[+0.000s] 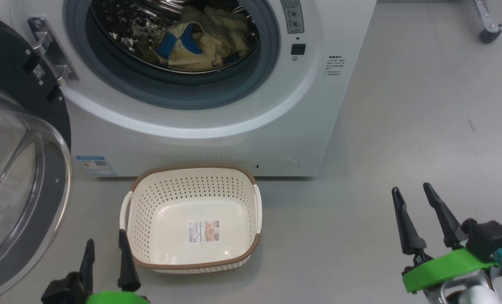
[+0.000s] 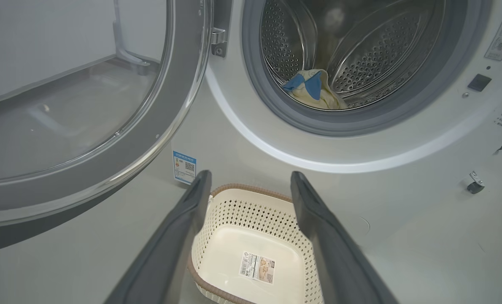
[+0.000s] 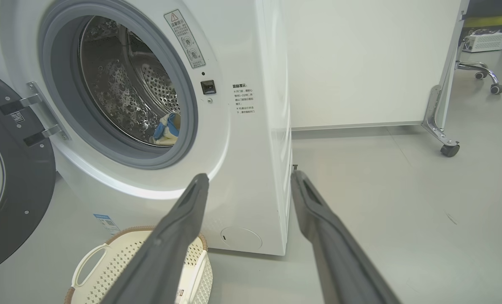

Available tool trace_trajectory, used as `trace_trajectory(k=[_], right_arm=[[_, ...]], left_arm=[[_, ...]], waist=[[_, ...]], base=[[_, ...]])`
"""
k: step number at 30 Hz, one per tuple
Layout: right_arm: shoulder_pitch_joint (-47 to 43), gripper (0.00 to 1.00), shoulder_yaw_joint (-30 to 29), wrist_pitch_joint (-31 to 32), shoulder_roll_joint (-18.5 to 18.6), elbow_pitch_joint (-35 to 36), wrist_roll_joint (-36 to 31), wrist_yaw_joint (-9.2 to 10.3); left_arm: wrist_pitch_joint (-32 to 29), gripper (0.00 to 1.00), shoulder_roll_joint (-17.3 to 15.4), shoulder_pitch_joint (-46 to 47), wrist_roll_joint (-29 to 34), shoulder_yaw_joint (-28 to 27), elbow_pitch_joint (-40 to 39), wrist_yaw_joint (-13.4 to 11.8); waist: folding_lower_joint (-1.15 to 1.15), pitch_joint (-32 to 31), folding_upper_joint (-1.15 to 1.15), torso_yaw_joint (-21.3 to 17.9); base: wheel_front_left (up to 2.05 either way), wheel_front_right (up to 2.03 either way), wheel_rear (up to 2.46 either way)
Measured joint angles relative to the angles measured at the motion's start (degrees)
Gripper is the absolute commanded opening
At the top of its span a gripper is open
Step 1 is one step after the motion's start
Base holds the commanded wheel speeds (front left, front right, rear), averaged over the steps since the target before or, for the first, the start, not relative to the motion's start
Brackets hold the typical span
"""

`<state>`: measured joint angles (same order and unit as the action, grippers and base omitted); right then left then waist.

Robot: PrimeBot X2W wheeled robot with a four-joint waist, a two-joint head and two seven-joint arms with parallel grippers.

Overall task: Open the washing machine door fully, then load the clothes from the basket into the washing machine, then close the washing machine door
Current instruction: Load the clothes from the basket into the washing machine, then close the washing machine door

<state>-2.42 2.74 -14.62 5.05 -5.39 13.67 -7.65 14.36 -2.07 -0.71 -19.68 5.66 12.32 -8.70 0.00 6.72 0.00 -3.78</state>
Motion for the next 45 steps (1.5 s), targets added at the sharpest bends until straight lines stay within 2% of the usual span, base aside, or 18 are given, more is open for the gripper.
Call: trace_trajectory(k=[6,8,17,28,37,45], right_arm=[[-1.1,1.0,-0.3,0.0,0.0,-0.2,-0.3,0.0],[-1.5,1.0,-0.5,0.0,0.0,-0.2,-0.5,0.0],[-4.7,1.0,-1.0,0.0,0.0,-0.1,-1.6,0.0],[-5.4,1.0,-1.9,0.0,-0.1,0.5,-1.7,0.0],[-5.3,1.0,-2.0,0.0,-0.4,0.5,-1.7,0.0],[-4.3,1.0,-2.0,0.0,-0.4,0.5,-1.7,0.0]], left_arm=[[0.0,1.0,0.0,-4.7,-0.5,-1.6,-2.2,-2.0],[0.0,1.0,-0.1,-5.8,-0.6,-1.8,-3.0,-1.9],[0.0,1.0,-0.2,-8.1,0.0,-3.7,-4.9,1.6],[0.0,1.0,-0.2,-8.8,1.0,-5.2,-5.2,3.6],[0.0,1.0,-0.2,-8.4,1.8,-5.5,-5.2,3.5],[0.0,1.0,-0.2,-7.6,2.0,-5.5,-5.2,3.0]], waist=[[0.0,-2.3,0.0,0.1],[0.0,-3.1,0.0,0.1],[0.0,-4.6,0.0,0.2],[0.0,-3.4,0.0,-0.3],[0.0,-2.2,0.0,-0.4],[0.01,-1.8,0.0,-0.4]], base=[[0.0,0.0,0.0],[0.0,0.0,0.0],[0.0,0.0,0.0],[0.0,0.0,0.0],[-0.24,0.24,0.0],[-1.32,1.32,0.0]])
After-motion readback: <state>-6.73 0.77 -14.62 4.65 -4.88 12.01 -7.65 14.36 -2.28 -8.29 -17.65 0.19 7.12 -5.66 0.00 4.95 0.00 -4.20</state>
